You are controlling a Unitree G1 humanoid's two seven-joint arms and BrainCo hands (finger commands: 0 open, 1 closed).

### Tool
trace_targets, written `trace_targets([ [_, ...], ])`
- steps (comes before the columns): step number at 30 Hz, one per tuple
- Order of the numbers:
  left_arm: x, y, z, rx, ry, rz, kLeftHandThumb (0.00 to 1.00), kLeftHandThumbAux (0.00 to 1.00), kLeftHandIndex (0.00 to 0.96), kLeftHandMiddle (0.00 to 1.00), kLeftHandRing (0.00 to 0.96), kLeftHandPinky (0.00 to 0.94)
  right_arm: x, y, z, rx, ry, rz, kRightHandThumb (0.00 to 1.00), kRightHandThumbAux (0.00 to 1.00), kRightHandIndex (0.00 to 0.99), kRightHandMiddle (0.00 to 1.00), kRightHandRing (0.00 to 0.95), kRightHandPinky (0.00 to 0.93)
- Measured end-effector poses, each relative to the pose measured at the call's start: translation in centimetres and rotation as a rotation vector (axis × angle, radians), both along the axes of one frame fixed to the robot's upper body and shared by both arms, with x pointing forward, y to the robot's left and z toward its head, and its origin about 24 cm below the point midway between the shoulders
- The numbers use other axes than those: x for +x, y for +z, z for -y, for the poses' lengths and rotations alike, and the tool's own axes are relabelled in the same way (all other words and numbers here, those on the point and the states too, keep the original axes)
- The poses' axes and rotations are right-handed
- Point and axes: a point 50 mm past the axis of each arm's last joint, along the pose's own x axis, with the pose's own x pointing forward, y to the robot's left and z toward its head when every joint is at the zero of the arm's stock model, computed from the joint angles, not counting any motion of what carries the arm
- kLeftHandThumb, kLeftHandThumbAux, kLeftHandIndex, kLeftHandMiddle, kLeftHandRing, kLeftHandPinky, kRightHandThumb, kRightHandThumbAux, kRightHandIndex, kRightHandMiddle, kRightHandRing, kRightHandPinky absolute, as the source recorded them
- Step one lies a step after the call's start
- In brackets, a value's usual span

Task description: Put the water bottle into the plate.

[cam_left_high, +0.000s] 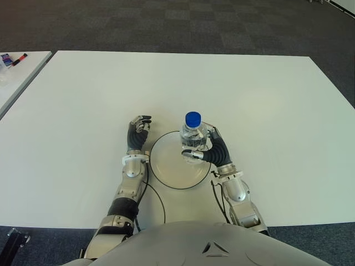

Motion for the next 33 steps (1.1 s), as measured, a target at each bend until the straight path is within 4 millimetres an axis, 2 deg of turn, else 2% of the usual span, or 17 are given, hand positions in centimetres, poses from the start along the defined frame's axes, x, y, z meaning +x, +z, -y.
trace_targets([
  [33,0.05,0.02,0.17,-0.015,0.003,-0.005,0.716,0.711,0.410,0.340,0.343,0.355,-0.12,-0.96,-0.42,-0.009,-0.017,-0.033,0.842,0.677,0.418,0.485,0.566,0.559],
])
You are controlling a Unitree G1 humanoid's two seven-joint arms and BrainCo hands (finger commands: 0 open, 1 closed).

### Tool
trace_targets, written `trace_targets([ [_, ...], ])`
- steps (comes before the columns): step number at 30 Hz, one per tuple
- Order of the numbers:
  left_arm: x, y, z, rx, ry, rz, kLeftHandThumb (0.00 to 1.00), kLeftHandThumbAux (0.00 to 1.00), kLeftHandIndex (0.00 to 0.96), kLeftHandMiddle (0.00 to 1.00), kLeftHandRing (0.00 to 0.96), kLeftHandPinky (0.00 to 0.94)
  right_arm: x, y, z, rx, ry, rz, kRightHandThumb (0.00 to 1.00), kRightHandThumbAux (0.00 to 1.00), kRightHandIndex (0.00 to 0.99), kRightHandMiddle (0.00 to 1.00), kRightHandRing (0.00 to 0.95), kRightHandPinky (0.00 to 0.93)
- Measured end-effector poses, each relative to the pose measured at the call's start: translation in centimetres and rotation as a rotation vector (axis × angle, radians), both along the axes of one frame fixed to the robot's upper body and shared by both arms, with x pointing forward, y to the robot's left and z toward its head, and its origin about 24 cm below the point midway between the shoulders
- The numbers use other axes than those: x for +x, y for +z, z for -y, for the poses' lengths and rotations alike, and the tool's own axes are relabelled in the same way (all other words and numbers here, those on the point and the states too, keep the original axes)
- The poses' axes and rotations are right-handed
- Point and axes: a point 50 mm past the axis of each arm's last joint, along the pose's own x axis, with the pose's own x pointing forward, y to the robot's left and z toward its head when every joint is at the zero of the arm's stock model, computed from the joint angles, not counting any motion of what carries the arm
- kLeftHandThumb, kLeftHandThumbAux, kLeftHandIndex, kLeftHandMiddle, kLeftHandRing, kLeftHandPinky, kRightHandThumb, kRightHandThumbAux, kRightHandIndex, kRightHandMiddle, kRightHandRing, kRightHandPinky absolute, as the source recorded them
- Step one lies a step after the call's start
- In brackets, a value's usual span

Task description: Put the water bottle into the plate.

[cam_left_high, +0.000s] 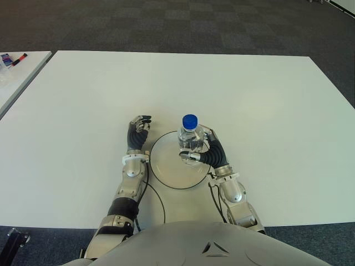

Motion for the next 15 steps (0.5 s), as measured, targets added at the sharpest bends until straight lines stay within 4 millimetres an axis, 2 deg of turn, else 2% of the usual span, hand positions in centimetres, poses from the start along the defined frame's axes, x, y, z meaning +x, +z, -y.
trace_targets([
  [15,0.00,0.24,0.14,0.003,0.007,0.025,0.716,0.711,0.410,0.349,0.348,0.360,0.02,-0.73,-0.09,-0.029,-0.031,-0.036,0.843,0.677,0.421,0.481,0.555,0.541],
])
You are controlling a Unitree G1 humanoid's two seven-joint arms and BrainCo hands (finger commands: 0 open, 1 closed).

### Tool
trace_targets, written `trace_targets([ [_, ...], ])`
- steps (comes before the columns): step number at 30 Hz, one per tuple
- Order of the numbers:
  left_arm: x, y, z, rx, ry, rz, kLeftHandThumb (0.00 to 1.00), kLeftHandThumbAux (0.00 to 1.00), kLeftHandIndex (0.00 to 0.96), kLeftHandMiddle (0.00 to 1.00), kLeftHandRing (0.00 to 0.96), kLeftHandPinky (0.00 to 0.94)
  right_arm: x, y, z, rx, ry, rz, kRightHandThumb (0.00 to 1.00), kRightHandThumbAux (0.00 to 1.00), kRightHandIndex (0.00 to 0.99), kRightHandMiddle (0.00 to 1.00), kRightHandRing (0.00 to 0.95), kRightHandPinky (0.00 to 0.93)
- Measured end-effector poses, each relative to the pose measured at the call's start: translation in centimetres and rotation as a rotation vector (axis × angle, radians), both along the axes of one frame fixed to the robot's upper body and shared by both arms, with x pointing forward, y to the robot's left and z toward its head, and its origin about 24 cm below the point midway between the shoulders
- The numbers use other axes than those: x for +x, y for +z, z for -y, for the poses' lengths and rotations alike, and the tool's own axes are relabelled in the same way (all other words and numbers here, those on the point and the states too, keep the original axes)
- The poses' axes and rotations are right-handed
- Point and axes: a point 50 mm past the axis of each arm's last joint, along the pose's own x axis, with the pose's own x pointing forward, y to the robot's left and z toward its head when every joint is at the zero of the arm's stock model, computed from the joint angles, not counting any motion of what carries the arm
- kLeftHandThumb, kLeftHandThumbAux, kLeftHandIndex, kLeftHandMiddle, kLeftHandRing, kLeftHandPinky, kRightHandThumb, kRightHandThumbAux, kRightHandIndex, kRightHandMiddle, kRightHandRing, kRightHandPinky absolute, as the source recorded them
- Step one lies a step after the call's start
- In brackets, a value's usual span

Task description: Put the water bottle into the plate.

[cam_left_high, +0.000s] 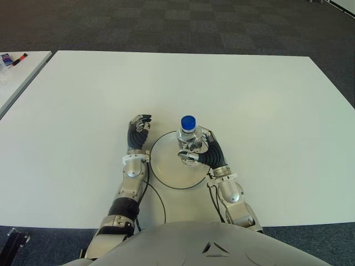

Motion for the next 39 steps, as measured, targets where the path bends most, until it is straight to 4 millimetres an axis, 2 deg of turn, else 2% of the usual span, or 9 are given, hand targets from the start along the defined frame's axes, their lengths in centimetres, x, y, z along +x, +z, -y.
trace_targets([
  [39,0.0,-0.2,0.2,-0.009,0.005,-0.015,0.716,0.711,0.411,0.351,0.350,0.362,-0.5,-1.6,0.1,-0.066,-0.038,-0.047,0.843,0.676,0.422,0.480,0.553,0.544],
])
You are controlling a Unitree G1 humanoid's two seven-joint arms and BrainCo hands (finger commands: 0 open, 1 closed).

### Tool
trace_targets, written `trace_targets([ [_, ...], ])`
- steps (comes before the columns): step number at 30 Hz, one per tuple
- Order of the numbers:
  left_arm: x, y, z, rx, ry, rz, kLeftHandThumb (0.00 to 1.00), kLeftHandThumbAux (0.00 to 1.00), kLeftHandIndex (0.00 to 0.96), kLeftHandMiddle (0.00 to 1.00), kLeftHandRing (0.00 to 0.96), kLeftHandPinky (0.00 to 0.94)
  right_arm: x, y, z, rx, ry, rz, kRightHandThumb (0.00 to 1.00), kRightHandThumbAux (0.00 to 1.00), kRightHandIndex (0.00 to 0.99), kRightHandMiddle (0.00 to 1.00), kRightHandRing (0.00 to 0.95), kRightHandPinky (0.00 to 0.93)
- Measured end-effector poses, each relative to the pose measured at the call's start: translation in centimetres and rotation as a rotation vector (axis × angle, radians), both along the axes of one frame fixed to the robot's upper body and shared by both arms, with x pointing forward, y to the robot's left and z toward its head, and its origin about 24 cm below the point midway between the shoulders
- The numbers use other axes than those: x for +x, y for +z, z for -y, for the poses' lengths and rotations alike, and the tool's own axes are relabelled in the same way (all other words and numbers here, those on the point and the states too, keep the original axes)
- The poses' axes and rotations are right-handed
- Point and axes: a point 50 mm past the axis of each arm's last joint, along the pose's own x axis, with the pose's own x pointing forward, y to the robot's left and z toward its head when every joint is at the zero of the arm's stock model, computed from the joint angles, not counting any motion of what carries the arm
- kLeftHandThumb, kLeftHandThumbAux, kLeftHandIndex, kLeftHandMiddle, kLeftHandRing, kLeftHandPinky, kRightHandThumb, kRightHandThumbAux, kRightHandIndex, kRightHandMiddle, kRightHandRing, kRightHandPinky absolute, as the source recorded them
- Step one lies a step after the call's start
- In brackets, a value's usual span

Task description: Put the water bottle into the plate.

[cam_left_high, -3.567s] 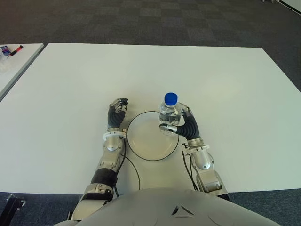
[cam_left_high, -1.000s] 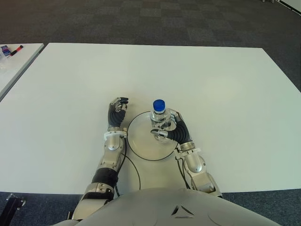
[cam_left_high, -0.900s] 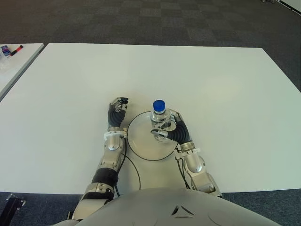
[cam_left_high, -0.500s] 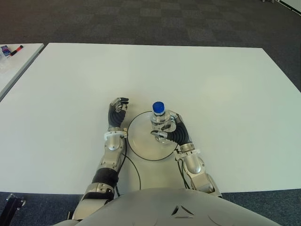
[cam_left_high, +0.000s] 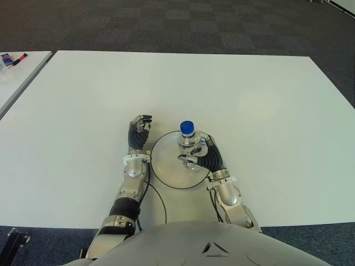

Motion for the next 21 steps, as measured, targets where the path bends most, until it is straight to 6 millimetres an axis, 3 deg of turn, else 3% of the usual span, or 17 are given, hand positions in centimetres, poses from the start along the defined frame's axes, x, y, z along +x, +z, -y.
trace_targets([
  [21,0.01,0.02,0.06,0.006,-0.002,0.001,0.717,0.711,0.411,0.354,0.352,0.359,-0.09,-0.54,0.24,0.012,0.017,-0.037,0.844,0.677,0.426,0.475,0.546,0.534],
])
